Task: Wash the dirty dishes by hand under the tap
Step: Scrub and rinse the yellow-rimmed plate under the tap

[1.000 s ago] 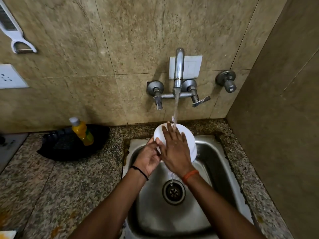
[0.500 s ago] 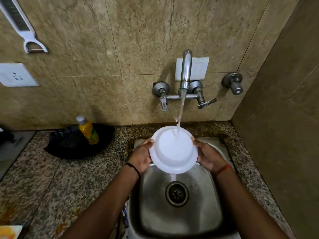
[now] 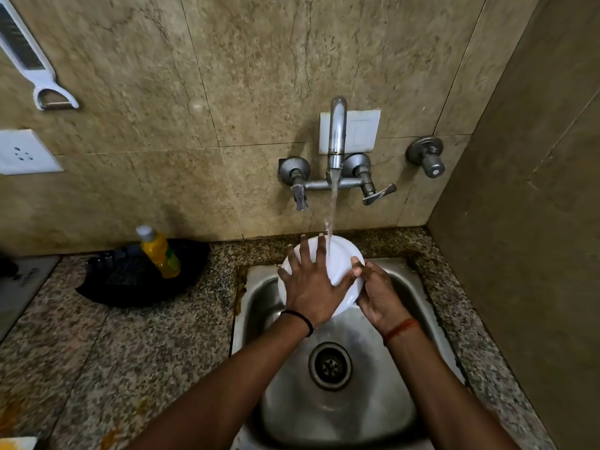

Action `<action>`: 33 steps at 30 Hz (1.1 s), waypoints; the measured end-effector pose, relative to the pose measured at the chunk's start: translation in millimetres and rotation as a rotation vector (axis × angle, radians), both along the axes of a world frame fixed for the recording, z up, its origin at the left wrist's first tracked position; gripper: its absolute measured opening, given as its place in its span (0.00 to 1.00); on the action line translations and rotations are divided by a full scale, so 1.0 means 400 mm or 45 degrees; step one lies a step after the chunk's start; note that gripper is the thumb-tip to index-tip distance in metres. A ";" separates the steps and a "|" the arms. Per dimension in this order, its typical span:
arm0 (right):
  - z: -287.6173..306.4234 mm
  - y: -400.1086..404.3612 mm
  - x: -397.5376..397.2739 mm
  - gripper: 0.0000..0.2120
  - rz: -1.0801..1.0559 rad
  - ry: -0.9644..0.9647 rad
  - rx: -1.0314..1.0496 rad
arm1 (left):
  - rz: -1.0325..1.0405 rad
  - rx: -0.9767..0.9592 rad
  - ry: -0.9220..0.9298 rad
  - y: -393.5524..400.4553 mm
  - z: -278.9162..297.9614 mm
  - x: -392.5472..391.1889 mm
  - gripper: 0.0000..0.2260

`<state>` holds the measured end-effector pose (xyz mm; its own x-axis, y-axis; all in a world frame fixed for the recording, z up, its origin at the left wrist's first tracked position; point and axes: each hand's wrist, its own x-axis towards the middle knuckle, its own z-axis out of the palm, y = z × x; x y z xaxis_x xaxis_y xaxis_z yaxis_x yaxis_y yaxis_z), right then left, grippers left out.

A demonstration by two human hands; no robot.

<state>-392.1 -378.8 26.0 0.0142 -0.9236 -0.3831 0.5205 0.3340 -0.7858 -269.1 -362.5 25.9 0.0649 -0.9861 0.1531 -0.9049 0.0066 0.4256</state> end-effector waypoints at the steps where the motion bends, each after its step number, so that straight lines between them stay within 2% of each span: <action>1: 0.001 0.004 -0.001 0.11 -0.003 -0.060 0.009 | -0.042 -0.014 -0.084 -0.005 0.002 -0.002 0.41; 4: -0.001 0.011 -0.010 0.08 -0.001 -0.180 0.069 | -0.169 -0.017 -0.207 -0.031 -0.002 0.017 0.42; 7: -0.003 0.017 -0.016 0.12 0.032 -0.242 0.093 | -0.220 0.063 -0.271 -0.052 -0.003 0.025 0.42; 12: -0.001 0.019 -0.024 0.13 0.024 -0.445 0.069 | -0.147 0.355 -0.106 -0.069 0.028 0.000 0.51; 15: -0.007 0.019 -0.026 0.13 0.037 -0.499 0.060 | -0.151 0.493 -0.134 -0.084 0.057 -0.007 0.53; 18: -0.010 0.025 -0.029 0.12 0.003 -0.513 0.109 | -0.179 0.522 -0.182 -0.094 0.079 -0.016 0.51; 20: -0.005 0.025 -0.026 0.11 0.018 -0.306 0.122 | -0.186 0.505 -0.209 -0.098 0.084 -0.017 0.49; 21: 0.003 0.023 -0.024 0.12 0.038 -0.057 0.100 | -0.188 0.491 -0.247 -0.098 0.084 -0.016 0.49; 23: 0.024 0.015 -0.019 0.21 0.002 0.573 0.013 | -0.220 0.440 -0.383 -0.097 0.083 -0.007 0.49; 24: 0.042 0.012 -0.016 0.24 -0.052 0.775 -0.085 | -0.240 0.414 -0.444 -0.097 0.081 -0.002 0.49; 25: 0.065 0.011 -0.008 0.25 -0.077 0.832 -0.208 | -0.253 0.395 -0.489 -0.099 0.077 0.001 0.49; 26: 0.087 0.008 0.002 0.23 -0.053 0.749 -0.314 | -0.259 0.398 -0.515 -0.100 0.071 0.004 0.50; 28: 0.139 0.007 0.035 0.16 0.126 0.295 -0.380 | -0.285 0.430 -0.558 -0.097 0.064 0.005 0.50; 30: 0.167 -0.001 0.068 0.12 0.296 -0.096 -0.355 | -0.307 0.420 -0.427 -0.088 0.055 0.006 0.48; 32: 0.184 -0.023 0.095 0.11 0.352 -0.249 -0.258 | -0.294 0.391 -0.219 -0.081 0.051 0.010 0.48; 33: 0.189 -0.037 0.105 0.10 0.351 -0.273 -0.198 | -0.297 0.376 -0.256 -0.079 0.049 0.014 0.51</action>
